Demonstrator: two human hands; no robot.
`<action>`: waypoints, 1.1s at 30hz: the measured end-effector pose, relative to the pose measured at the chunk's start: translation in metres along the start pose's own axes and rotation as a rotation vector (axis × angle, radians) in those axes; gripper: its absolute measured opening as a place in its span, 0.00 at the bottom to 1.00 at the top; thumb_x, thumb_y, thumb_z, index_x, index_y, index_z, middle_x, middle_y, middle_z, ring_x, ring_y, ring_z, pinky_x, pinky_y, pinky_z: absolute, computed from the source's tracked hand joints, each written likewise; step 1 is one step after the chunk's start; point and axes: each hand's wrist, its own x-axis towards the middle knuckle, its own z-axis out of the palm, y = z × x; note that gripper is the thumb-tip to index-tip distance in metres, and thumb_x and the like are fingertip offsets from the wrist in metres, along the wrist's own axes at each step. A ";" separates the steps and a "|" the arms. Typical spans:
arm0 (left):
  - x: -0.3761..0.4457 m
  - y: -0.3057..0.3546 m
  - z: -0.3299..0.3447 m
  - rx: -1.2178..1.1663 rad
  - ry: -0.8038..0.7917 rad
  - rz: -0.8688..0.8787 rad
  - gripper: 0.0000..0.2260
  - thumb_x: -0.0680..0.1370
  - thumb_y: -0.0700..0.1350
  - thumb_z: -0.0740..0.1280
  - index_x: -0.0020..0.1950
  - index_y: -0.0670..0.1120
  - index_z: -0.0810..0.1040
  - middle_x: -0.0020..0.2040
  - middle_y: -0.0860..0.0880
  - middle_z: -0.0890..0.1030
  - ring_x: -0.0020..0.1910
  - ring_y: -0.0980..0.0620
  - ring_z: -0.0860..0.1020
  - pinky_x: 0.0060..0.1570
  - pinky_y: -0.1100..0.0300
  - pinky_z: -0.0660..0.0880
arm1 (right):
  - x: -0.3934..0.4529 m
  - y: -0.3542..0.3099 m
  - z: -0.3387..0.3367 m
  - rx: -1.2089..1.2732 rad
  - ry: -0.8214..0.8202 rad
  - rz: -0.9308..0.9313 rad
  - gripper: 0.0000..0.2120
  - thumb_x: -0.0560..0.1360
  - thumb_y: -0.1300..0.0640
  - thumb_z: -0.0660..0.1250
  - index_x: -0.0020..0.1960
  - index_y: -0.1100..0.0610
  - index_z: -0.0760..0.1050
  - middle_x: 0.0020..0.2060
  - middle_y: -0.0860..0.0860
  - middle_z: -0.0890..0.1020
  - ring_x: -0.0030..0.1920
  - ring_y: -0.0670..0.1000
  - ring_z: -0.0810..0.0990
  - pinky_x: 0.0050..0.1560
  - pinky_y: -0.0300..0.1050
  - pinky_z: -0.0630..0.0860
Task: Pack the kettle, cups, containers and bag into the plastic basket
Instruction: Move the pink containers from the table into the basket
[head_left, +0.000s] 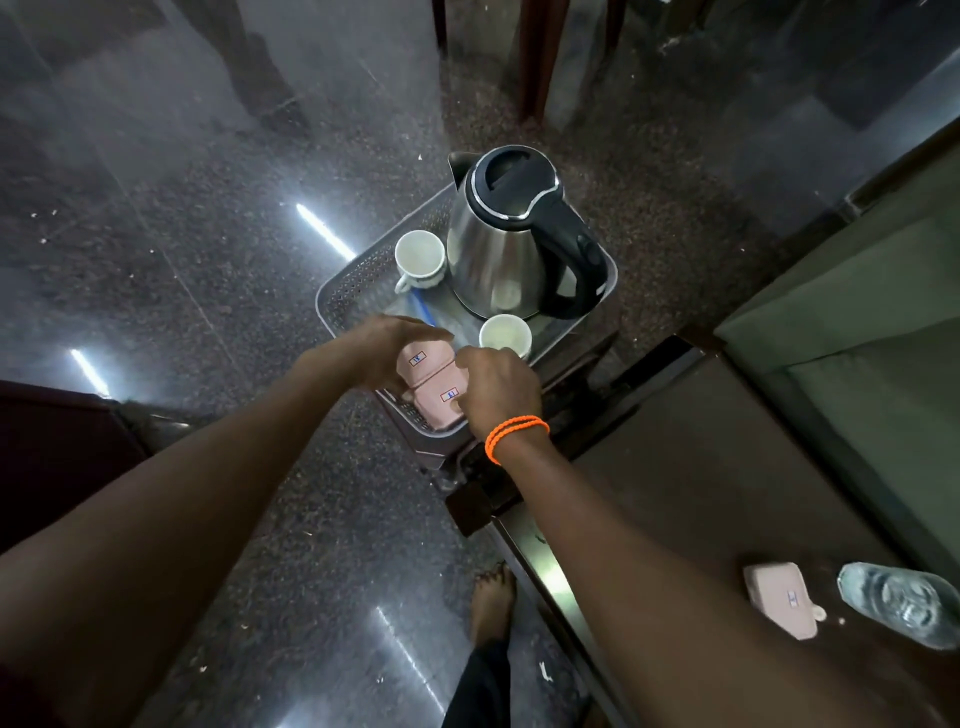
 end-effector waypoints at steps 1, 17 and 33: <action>0.000 -0.001 0.001 0.001 0.006 -0.009 0.46 0.61 0.42 0.85 0.76 0.55 0.71 0.73 0.49 0.76 0.70 0.49 0.75 0.66 0.64 0.66 | 0.000 0.002 0.000 0.017 -0.009 -0.003 0.14 0.73 0.58 0.74 0.58 0.52 0.81 0.51 0.55 0.85 0.56 0.60 0.80 0.51 0.52 0.80; -0.049 0.141 0.078 -0.104 0.700 0.156 0.22 0.68 0.42 0.67 0.63 0.48 0.78 0.58 0.47 0.78 0.58 0.44 0.76 0.56 0.53 0.74 | -0.084 0.104 -0.018 0.211 0.404 -0.039 0.05 0.77 0.56 0.68 0.49 0.57 0.79 0.48 0.54 0.82 0.51 0.59 0.78 0.49 0.55 0.77; 0.028 0.424 0.335 -0.073 -0.016 0.158 0.44 0.63 0.62 0.78 0.72 0.47 0.65 0.66 0.47 0.70 0.66 0.44 0.70 0.59 0.46 0.76 | -0.292 0.404 -0.006 -0.195 -0.223 0.228 0.39 0.74 0.51 0.72 0.80 0.47 0.57 0.81 0.47 0.57 0.78 0.57 0.59 0.68 0.58 0.67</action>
